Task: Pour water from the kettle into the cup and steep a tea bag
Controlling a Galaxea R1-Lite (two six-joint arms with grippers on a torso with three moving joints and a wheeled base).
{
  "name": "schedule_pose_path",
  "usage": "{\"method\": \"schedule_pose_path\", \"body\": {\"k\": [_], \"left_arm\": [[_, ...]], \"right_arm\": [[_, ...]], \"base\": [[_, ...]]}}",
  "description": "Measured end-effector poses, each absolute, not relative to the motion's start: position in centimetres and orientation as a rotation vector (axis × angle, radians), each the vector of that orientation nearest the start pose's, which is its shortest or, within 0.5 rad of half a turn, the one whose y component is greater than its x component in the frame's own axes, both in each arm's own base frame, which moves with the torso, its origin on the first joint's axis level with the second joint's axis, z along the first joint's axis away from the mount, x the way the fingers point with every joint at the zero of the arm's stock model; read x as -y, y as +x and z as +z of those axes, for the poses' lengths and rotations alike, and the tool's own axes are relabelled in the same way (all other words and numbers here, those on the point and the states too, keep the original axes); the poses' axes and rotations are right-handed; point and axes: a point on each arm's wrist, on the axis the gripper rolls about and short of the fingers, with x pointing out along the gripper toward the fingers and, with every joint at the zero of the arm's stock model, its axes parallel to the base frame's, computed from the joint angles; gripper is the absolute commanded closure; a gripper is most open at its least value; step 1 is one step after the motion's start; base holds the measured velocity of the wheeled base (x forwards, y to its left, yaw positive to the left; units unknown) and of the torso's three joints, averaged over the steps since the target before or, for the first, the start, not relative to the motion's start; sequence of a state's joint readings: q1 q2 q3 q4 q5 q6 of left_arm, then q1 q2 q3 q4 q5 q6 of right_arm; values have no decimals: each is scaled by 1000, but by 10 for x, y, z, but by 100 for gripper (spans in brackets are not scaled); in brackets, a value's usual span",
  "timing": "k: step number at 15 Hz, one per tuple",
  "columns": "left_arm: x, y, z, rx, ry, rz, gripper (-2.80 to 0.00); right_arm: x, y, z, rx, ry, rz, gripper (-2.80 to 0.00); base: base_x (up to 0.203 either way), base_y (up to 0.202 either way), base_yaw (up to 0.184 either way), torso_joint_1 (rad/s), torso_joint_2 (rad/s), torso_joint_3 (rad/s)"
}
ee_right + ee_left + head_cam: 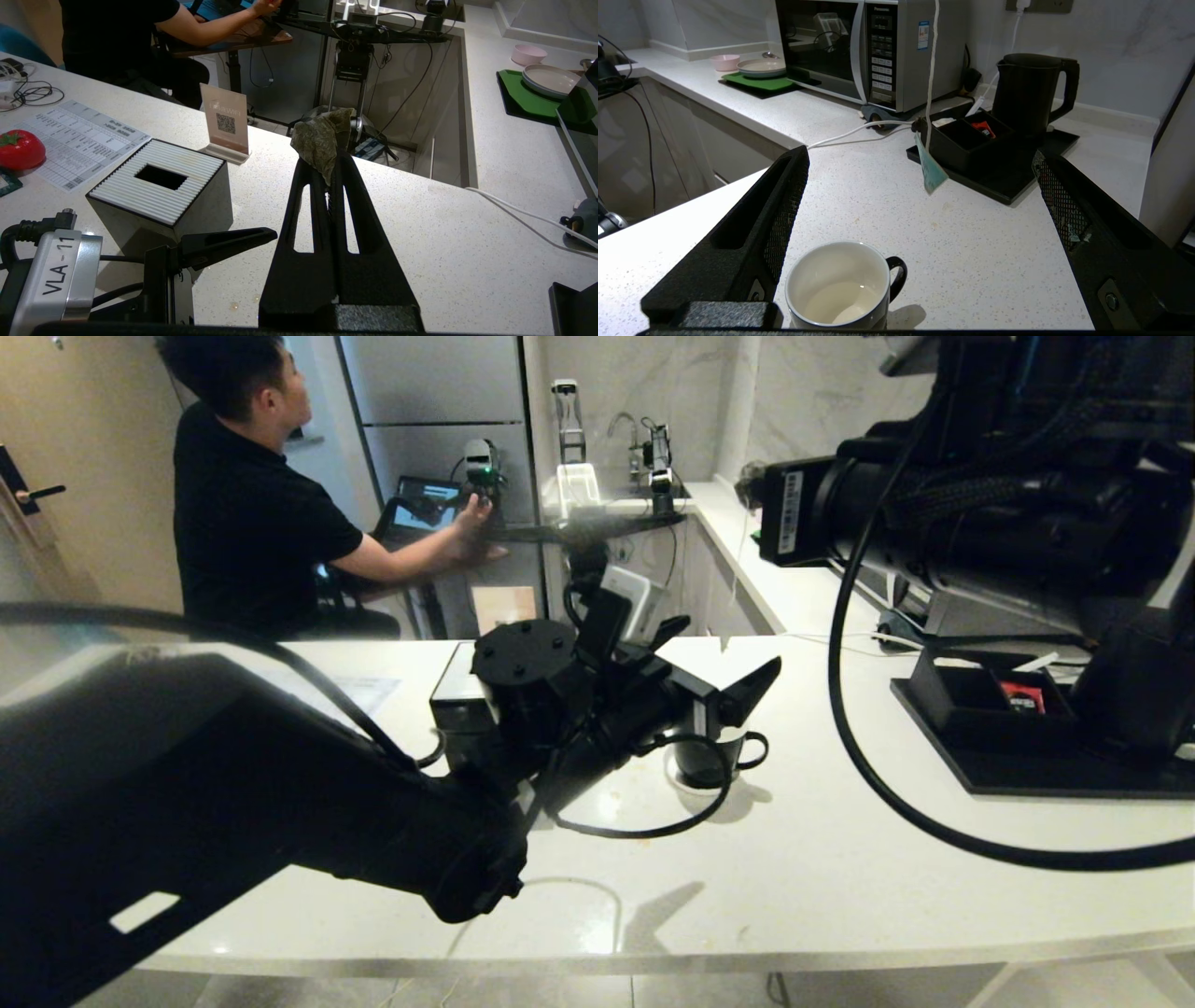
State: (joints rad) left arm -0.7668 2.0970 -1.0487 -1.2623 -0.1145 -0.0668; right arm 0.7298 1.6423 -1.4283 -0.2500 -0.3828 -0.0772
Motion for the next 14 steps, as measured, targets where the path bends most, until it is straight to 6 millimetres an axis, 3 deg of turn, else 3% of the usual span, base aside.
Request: {"method": "schedule_pose_path", "body": {"k": [4,5,6,14], "left_arm": [[282,289,166,179,-131,-884,-280],[282,289,166,178,-131,-885,-47],[282,289,166,178,-131,-885,0],[282,290,165,186,-132,-880,0]], "right_arm": [[-200,236,339,43,-58,346,0],[-200,236,339,43,-58,346,0],[-200,236,339,43,-58,345,0],[-201,234,334,29,-67,349,0]], "base": [[0,0,0,0,0,0],[0,0,0,0,0,0],[0,0,0,0,0,0],[0,0,0,0,0,0]]}}
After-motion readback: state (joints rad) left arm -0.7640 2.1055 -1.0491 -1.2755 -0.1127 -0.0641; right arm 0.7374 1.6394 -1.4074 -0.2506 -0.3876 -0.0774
